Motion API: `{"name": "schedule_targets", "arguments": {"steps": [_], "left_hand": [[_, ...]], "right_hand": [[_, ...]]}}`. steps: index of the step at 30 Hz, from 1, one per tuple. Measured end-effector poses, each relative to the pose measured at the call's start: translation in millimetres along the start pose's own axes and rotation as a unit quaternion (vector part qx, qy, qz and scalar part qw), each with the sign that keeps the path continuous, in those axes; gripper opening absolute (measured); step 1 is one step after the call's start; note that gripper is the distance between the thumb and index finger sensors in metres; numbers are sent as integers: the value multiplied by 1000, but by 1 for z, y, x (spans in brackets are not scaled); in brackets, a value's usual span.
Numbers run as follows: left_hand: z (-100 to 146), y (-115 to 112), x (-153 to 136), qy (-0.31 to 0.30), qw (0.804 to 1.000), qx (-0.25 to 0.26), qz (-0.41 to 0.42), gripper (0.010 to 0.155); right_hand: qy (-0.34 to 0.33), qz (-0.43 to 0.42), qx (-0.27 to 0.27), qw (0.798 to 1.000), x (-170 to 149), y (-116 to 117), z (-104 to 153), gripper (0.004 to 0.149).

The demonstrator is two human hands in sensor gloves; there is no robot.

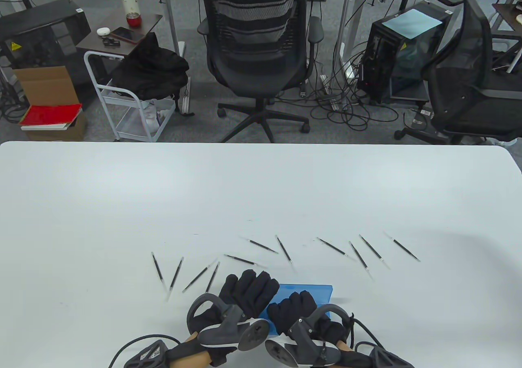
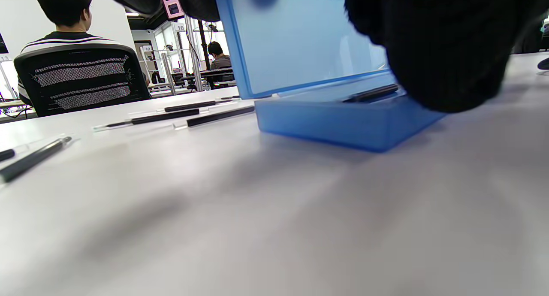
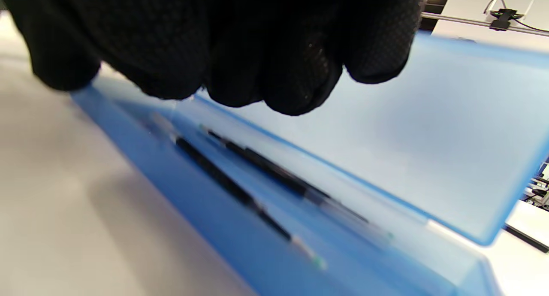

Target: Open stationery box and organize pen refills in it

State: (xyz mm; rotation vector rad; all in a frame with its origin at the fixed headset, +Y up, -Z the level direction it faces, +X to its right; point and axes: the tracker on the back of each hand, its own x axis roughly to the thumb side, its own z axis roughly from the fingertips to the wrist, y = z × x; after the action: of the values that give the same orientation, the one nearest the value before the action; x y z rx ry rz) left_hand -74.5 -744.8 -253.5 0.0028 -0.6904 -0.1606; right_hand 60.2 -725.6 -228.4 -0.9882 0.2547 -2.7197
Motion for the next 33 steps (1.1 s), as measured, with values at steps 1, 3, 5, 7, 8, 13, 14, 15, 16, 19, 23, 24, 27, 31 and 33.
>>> {"name": "schedule_targets", "arguments": {"steps": [1,3,5,7,8,13,14,15,16,19,23,24,27,31,33], "left_hand": [[0,0,0,0,1000,0,0,114],[0,0,0,0,1000,0,0,113],[0,0,0,0,1000,0,1,113],[0,0,0,0,1000,0,1,113],[0,0,0,0,1000,0,0,113],[0,0,0,0,1000,1,-2,113],[0,0,0,0,1000,1,-2,113],[0,0,0,0,1000,1,-2,113],[0,0,0,0,1000,1,-2,113],[0,0,0,0,1000,0,-1,113],[0,0,0,0,1000,0,-1,113],[0,0,0,0,1000,0,-2,113],[0,0,0,0,1000,0,-2,113],[0,0,0,-1,1000,0,-2,113],[0,0,0,-1,1000,0,-1,113]], "right_hand": [[7,-10,-6,1000,-2,-6,2,57],[20,-27,-20,999,-7,-16,6,55],[49,-40,-32,998,-18,-29,10,55],[74,-46,-46,995,-30,-38,12,54],[87,-49,-53,994,-36,-41,13,54],[190,-45,-60,979,-88,-49,12,54],[207,-43,-56,976,-98,-48,12,54],[228,-43,-51,971,-109,-45,11,54],[248,-45,-43,967,-119,-41,10,54],[293,-42,-13,955,-142,-25,6,54],[341,-34,42,938,-168,3,2,56],[353,-43,54,933,-174,10,2,57],[390,-57,92,914,-188,29,2,59],[416,-57,139,897,-197,49,4,64],[433,-63,152,887,-199,57,7,65]]}}
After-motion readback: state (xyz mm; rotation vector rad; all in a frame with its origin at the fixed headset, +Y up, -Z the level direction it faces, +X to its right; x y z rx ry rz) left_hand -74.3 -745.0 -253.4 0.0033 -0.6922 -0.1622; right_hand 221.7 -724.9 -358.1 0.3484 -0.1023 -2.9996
